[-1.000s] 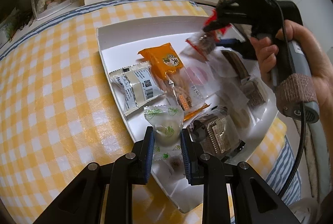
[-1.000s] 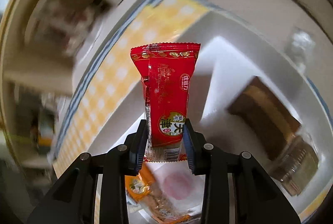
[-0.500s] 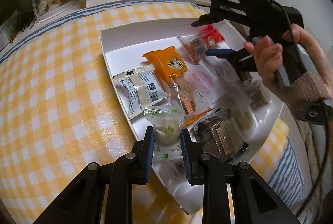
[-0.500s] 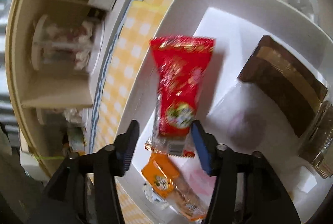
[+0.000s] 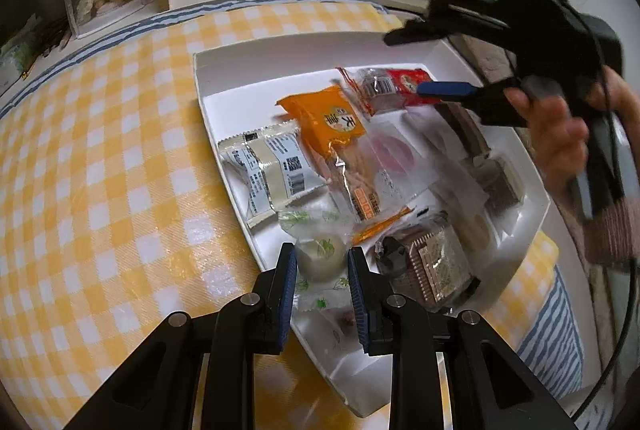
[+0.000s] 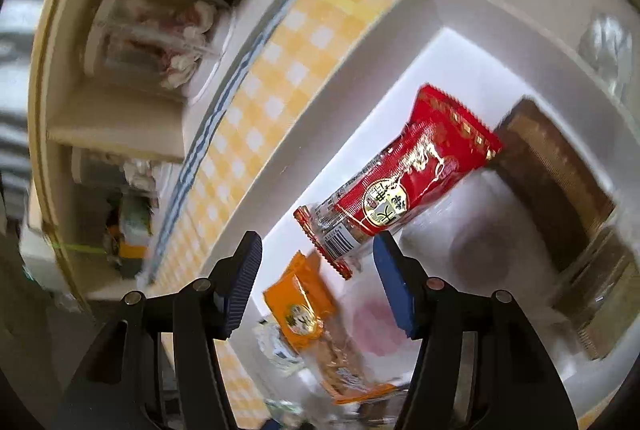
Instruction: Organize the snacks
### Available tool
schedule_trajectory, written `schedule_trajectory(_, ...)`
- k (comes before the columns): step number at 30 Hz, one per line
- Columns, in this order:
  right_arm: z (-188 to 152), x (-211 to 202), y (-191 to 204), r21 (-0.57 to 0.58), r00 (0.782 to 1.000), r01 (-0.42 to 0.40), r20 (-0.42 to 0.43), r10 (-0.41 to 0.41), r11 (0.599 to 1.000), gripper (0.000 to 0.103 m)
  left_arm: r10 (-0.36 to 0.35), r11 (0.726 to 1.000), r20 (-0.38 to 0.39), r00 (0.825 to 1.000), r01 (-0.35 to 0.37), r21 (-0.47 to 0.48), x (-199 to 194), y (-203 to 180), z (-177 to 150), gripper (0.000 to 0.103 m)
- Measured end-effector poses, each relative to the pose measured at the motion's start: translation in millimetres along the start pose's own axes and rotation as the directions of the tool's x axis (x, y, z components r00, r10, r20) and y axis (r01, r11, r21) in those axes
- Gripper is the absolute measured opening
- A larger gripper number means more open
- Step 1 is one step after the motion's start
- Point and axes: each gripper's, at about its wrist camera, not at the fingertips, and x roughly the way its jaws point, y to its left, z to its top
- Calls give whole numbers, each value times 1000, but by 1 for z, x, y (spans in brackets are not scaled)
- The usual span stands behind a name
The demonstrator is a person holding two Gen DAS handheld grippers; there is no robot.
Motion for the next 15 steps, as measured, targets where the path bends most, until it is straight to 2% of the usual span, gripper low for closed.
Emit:
schedule_trajectory(4,-9,-14,12,-143,999,44,15,-43,989,61,1,1000,22,1000,-1,-15,-6,-1,3,43)
schedule_trajectory(7,-21,-25,20,-258,997,81,26,-77,963,61,8,1000,31,999,-7,-18,-14,-2,3,52)
schedule_trajectory(12,-42,-40,22,-379,993,116,23,-116,918,62,12,999,49,999,-11,-32,-32,-4,2,71)
schedule_trajectory(15,-56,-49,23,-435,990,141,35,-140,889,75,17,999,63,998,-15,-39,-44,-5,0,83)
